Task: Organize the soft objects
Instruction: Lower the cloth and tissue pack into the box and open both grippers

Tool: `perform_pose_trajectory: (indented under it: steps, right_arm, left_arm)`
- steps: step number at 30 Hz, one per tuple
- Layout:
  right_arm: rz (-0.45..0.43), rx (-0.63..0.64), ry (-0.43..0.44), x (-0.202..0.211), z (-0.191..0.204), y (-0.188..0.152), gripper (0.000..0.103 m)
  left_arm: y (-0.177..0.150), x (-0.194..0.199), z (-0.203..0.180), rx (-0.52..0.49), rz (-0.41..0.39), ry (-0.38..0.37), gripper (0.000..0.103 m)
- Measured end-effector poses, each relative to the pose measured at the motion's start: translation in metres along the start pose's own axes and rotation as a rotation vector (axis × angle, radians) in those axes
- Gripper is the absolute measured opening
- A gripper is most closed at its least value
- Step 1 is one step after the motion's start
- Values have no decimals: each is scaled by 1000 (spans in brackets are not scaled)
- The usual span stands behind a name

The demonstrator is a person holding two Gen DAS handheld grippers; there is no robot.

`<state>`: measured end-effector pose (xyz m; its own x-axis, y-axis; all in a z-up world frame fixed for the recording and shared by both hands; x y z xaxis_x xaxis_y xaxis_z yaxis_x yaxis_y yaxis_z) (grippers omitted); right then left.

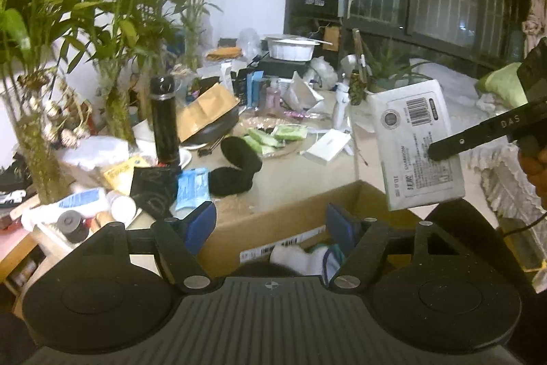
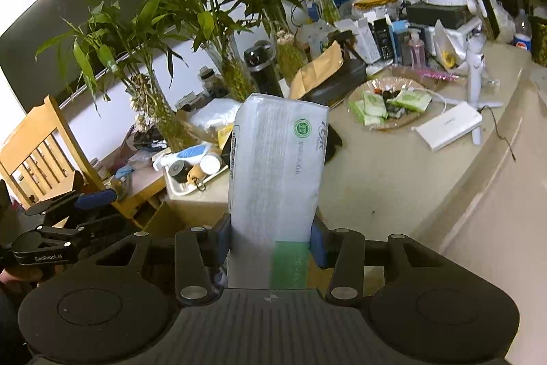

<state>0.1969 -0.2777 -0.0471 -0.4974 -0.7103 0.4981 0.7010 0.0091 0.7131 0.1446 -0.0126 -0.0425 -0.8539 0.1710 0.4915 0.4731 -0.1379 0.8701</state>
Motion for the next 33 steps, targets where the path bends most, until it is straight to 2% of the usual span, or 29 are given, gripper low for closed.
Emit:
perform_pose_trajectory:
  steps: [12,17,29,33]
  right_arm:
    - [160,-70,20,-17,11,-12,49]
    - [203,-50,5,-26,17,-15,49]
    - [271,-44,4,-14,26,5,49]
    - [347,-73,-18,-17,25,2,52]
  left_arm:
    - [-5,11,15,37,3,35,70]
    - [-6,12,19,51,4,39,70]
    - [-8,17,26,73,3,50,70]
    - [-8,18,27,83,0,49,70]
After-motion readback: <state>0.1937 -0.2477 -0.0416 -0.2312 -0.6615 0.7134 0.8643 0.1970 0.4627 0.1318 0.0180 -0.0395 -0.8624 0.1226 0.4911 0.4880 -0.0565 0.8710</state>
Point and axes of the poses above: each gripper's, at about its wrist camera, not at the fingertips, and x roughly against the way its jaws point, z to its left, y to its top, the point moved 10 cm from there along -x, roughly the way its jaws point, and after that the axes turned 8 degrees about y, right-handed, at the moved point
